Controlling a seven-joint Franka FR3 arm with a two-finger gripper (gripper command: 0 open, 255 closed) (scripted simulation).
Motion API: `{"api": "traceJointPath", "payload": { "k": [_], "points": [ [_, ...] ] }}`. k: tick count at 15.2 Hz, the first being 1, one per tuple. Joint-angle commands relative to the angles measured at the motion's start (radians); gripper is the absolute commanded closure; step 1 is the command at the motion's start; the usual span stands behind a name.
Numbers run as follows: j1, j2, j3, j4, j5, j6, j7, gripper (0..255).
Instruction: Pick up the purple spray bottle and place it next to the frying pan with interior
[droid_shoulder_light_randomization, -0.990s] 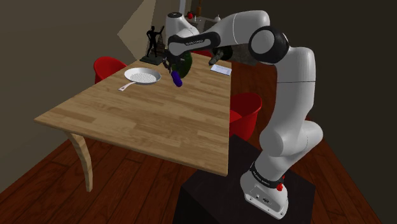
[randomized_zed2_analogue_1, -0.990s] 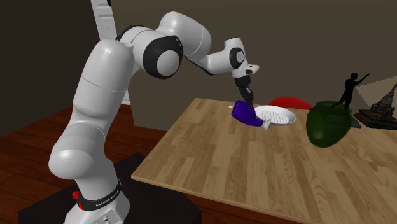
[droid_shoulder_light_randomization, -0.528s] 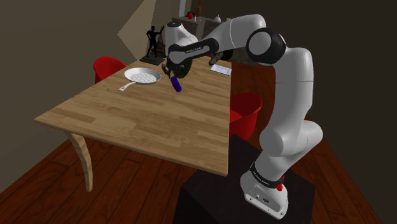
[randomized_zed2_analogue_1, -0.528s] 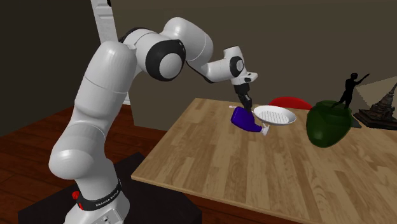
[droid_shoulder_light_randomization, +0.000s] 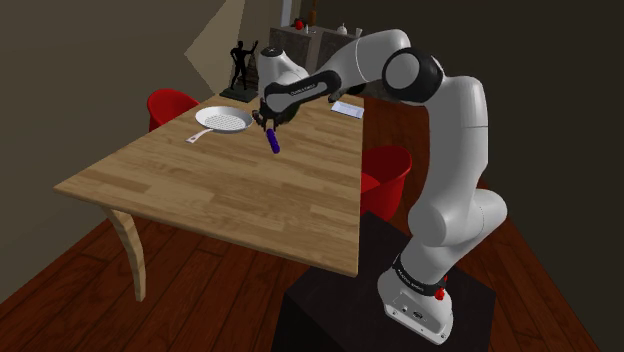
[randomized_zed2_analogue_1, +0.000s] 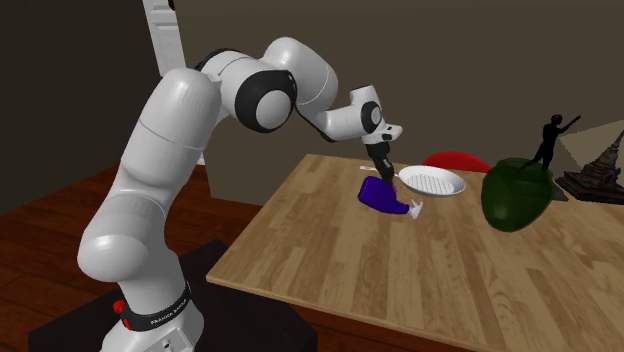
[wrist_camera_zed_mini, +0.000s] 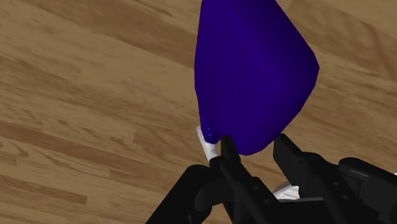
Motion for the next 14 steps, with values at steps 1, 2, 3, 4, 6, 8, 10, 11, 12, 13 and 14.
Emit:
{"api": "traceJointPath", "payload": {
  "k": [1,2,3,4,6,8,10,11,12,13,14],
  "points": [
    [0.001,0.016,-0.011,-0.009,-0.012,0.014,0.014,255],
    [0.003,0.023,-0.014,-0.011,-0.018,0.022,0.019,255],
    [0.005,0.03,-0.018,-0.013,-0.023,0.03,0.025,255],
    [0.007,0.035,-0.021,-0.015,-0.028,0.036,0.029,255],
    [0.007,0.035,-0.021,-0.015,-0.028,0.036,0.029,255],
    [0.007,0.035,-0.021,-0.015,-0.028,0.036,0.029,255],
    [0.007,0.035,-0.021,-0.015,-0.028,0.036,0.029,255],
    [0.007,0.035,-0.021,-0.015,-0.028,0.036,0.029,255],
    [0.007,0.035,-0.021,-0.015,-0.028,0.036,0.029,255],
    [0.007,0.035,-0.021,-0.015,-0.028,0.036,0.029,0],
    [0.007,0.035,-0.021,-0.015,-0.028,0.036,0.029,0]
  ]
}}
